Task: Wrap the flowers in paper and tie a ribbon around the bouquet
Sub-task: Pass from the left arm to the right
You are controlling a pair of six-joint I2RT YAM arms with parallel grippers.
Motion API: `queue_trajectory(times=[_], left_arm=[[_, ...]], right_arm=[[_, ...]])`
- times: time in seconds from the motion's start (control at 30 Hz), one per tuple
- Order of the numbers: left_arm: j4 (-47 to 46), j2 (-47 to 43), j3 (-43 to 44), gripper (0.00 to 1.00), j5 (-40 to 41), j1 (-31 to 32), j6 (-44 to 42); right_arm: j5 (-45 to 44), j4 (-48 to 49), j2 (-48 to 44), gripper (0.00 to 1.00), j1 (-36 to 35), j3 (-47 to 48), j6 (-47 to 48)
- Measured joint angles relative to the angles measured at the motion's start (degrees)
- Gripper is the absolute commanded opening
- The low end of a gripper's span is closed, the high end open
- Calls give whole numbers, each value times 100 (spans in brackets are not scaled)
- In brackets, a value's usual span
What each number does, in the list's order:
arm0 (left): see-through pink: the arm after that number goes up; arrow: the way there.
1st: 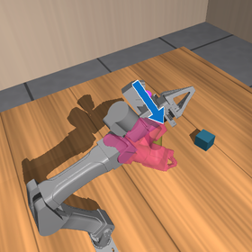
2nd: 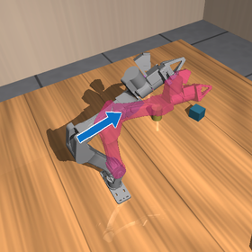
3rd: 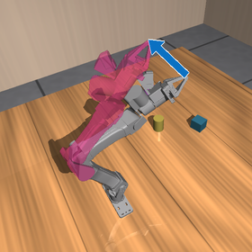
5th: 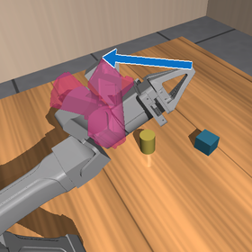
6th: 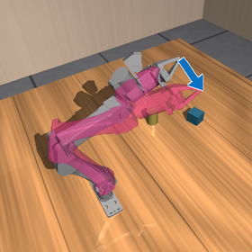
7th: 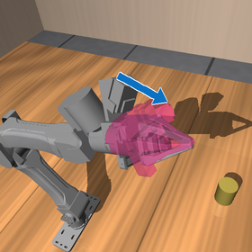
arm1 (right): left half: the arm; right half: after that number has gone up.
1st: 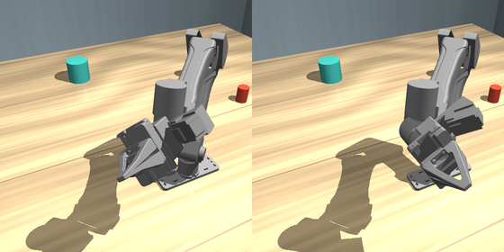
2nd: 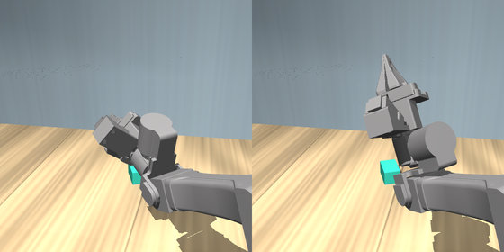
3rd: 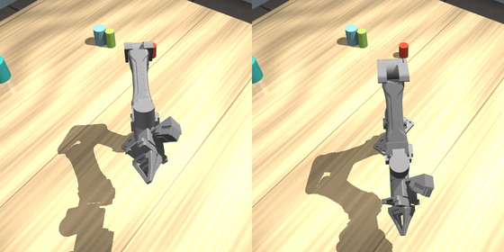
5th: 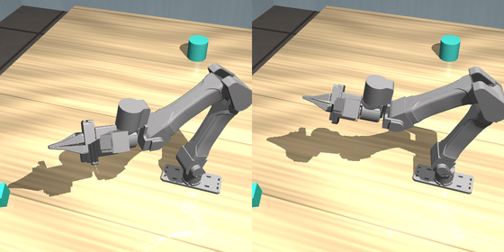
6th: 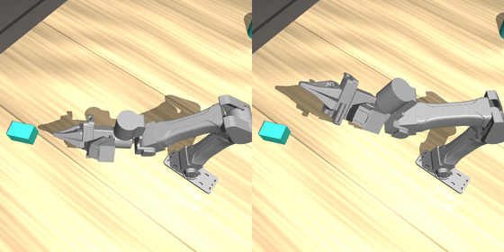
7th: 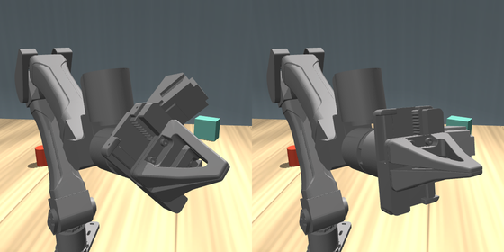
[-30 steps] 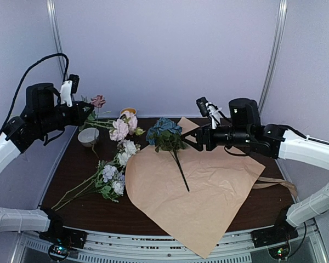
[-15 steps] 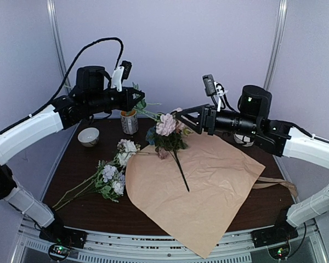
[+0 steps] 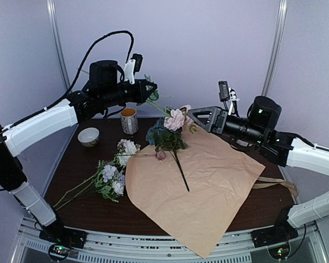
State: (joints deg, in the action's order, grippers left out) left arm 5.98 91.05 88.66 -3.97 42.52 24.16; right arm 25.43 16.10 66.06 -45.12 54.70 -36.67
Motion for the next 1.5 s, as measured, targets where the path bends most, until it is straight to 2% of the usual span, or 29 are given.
queue_trajectory(times=[0.17, 0.4, 0.53, 0.83, 0.9, 1.0, 1.1, 1.17, 1.37, 1.4, 1.47, 1.5], left_arm=[[-9, 269, 761, 0, -59, 39, -133], [166, 487, 1810, 0, -251, 94, -726], [214, 487, 1941, 0, -297, 234, -1078], [284, 518, 1875, 0, -640, 584, -1399], [249, 516, 1746, 0, -719, 592, -1397], [186, 485, 1401, 0, -820, 592, -1397], [201, 485, 1150, 0, -907, 597, -1397], [208, 485, 1049, 0, -970, 603, -1399], [151, 474, 966, 0, -1069, 647, -1399], [138, 461, 944, 7, -1088, 660, -1399], [111, 411, 850, 50, -1152, 673, -1399], [101, 385, 804, 66, -1174, 673, -1414]], right_arm=[[-79, 1019, 769, 66, -28, -129, -1123], [-146, 1904, 1279, 78, -24, 339, -2210], [-417, 1759, 1349, 86, 22, 444, -2492], [-920, 1703, 1456, 85, 365, 450, -2621], [-994, 1716, 1447, 80, 457, 450, -2638], [-1163, 1690, 1368, 66, 597, 417, -2608], [-1353, 1613, 1174, 41, 673, 380, -2450], [-1445, 1558, 1023, 29, 686, 376, -2302], [-1650, 1362, 610, 5, 704, 304, -1878], [-1652, 1274, 560, 0, 713, 293, -1792], [-1646, 1021, 439, 0, 800, 264, -1589], [-1637, 920, 380, 0, 855, 251, -1449]])
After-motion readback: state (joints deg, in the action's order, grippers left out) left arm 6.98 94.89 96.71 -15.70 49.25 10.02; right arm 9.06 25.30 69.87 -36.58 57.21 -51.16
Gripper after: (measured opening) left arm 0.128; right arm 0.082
